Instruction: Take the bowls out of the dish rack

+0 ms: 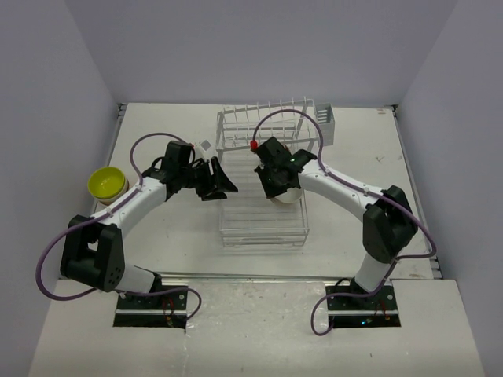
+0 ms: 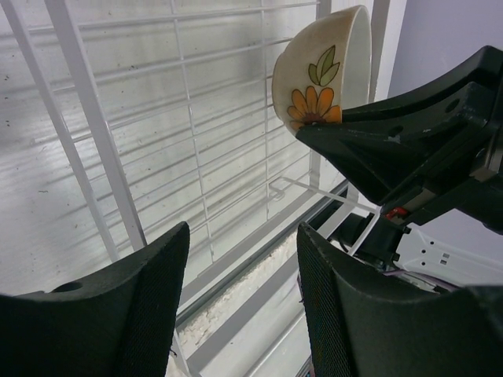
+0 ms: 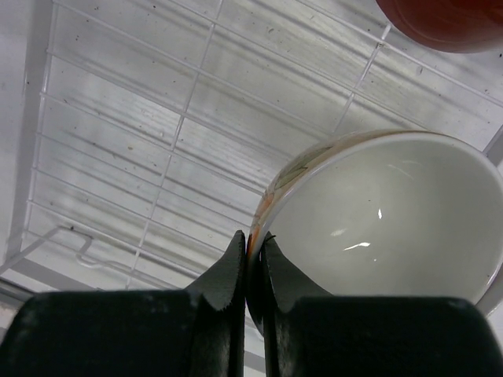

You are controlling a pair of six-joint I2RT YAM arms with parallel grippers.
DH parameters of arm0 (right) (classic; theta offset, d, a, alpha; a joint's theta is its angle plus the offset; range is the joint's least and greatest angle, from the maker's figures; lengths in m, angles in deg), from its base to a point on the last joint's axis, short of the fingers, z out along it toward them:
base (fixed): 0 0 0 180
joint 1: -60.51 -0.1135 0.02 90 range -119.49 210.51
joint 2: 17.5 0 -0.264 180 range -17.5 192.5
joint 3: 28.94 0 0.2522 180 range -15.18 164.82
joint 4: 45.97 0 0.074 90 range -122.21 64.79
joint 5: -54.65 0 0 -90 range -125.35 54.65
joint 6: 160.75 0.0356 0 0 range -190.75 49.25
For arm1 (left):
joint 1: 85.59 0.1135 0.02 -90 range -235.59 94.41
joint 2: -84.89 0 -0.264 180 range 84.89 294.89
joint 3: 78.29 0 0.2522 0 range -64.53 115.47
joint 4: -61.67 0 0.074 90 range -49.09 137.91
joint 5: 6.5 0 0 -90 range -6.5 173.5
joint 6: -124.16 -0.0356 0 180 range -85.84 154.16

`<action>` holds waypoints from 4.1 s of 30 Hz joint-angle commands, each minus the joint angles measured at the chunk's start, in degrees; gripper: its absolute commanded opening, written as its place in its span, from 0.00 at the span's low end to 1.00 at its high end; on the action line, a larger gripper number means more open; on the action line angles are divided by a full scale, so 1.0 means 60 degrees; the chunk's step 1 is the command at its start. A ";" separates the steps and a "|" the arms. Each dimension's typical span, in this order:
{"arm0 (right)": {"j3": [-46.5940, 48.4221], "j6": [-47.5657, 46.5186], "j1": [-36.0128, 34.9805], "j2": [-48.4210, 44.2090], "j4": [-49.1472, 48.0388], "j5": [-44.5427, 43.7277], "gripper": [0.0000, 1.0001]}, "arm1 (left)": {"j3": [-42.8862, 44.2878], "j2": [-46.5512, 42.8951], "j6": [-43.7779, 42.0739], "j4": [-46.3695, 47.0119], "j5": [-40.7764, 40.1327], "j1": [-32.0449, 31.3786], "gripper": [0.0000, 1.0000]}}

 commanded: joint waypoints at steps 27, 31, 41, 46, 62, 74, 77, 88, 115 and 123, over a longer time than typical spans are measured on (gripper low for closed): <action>0.3732 0.0401 -0.0728 -0.0620 0.2418 -0.0071 0.00 | 0.0509 -0.0157 0.0004 0.0136 0.0038 0.0030 0.60; 0.4013 0.0489 -0.0727 -0.1146 0.2843 -0.0378 0.00 | 0.0642 -0.0157 -0.0026 0.0076 0.0096 0.0030 0.61; 0.2128 0.0724 0.0984 -0.3343 0.3122 -0.0862 0.00 | 0.0701 -0.0493 0.0106 0.0164 0.0272 0.0015 0.63; 0.1159 0.0781 0.2946 -0.4135 0.3006 -0.0994 0.00 | 0.0730 -0.0713 0.0106 0.0018 0.0141 0.0030 0.63; -0.0558 0.1456 0.7972 -0.1443 0.0647 -0.0087 0.00 | 0.1111 -0.1372 -0.0363 -0.0949 -0.0548 0.0030 0.52; 0.1054 0.1105 0.8325 0.1239 0.0808 -0.1184 0.00 | 0.1243 -0.1710 -0.0421 -0.1491 -0.0739 0.0030 0.45; 0.0909 0.1075 0.8311 0.1386 0.0735 -0.1170 0.00 | 0.1287 -0.1680 -0.0436 -0.1521 -0.0768 0.0030 0.51; 0.0161 0.0811 0.8311 0.1401 0.0515 -0.1009 0.26 | 0.1331 -0.1153 -0.0392 -0.1477 -0.0490 0.0030 0.56; 0.0089 0.0914 0.7653 -0.1320 0.0823 -0.0145 0.75 | 0.1038 -0.1724 -0.0670 -0.1681 -0.0973 0.0030 0.57; -0.0264 0.0432 0.5692 -0.3050 0.0749 -0.0276 0.20 | 0.1082 -0.2002 -0.1124 -0.2149 -0.1646 0.0016 0.28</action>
